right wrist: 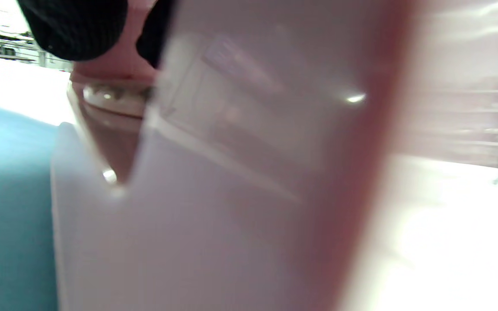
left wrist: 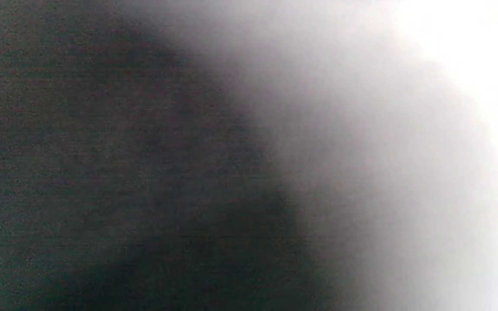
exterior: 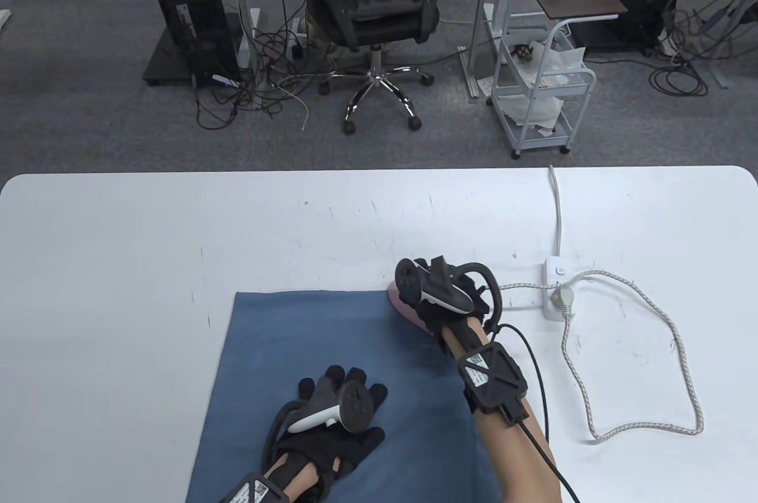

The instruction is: Iron pillowcase with electric iron on table

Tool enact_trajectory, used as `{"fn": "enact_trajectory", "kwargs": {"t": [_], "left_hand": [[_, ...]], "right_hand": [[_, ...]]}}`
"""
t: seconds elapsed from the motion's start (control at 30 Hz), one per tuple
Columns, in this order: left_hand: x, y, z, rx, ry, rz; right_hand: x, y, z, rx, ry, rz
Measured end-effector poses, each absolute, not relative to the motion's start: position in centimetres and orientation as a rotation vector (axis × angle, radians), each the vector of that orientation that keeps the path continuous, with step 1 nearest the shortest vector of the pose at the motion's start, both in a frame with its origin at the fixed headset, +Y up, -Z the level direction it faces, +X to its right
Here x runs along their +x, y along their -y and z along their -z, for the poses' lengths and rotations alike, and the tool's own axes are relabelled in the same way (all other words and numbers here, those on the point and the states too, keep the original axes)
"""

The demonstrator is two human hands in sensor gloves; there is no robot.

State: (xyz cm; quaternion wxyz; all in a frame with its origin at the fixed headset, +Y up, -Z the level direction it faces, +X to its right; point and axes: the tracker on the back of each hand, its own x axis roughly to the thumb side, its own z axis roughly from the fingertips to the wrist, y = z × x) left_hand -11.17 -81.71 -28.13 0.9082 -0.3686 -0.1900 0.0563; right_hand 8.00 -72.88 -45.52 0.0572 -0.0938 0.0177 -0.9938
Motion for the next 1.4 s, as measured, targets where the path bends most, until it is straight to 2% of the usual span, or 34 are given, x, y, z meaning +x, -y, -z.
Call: {"fn": "enact_trajectory", "kwargs": {"t": [0.27, 0.5, 0.67, 0.73, 0.87, 0.97, 1.13, 1.27, 1.4], "left_hand": [[-11.2, 81.7, 28.1, -0.761, 0.392, -0.116], [-11.2, 81.7, 28.1, -0.761, 0.392, -0.116], [-11.3, 81.4, 28.3, -0.745, 0.398, -0.138], [-11.3, 80.8, 28.5, -0.690, 0.397, -0.130], [-12.1, 78.0, 29.2, -0.547, 0.401, -0.160], [-13.7, 73.5, 30.3, -0.371, 0.382, -0.210], [-16.1, 67.2, 31.0, -0.193, 0.338, -0.218], [-16.6, 65.4, 30.5, -0.092, 0.309, -0.156], [-16.6, 65.7, 30.4, -0.093, 0.304, -0.112]], "right_hand": [[13.3, 72.7, 45.0, -0.131, -0.034, 3.024], [13.5, 72.5, 44.8, -0.063, -0.039, 3.009], [14.3, 70.6, 43.8, 0.000, -0.004, 3.104], [15.0, 69.4, 43.2, 0.021, -0.016, 3.166], [16.3, 67.5, 41.7, 0.026, -0.022, 3.267], [17.0, 66.4, 40.5, 0.009, -0.034, 3.309], [17.5, 65.4, 39.1, -0.029, -0.048, 3.324], [17.5, 65.0, 38.5, -0.050, -0.044, 3.336], [17.6, 64.3, 38.0, -0.049, -0.018, 3.379]]}}
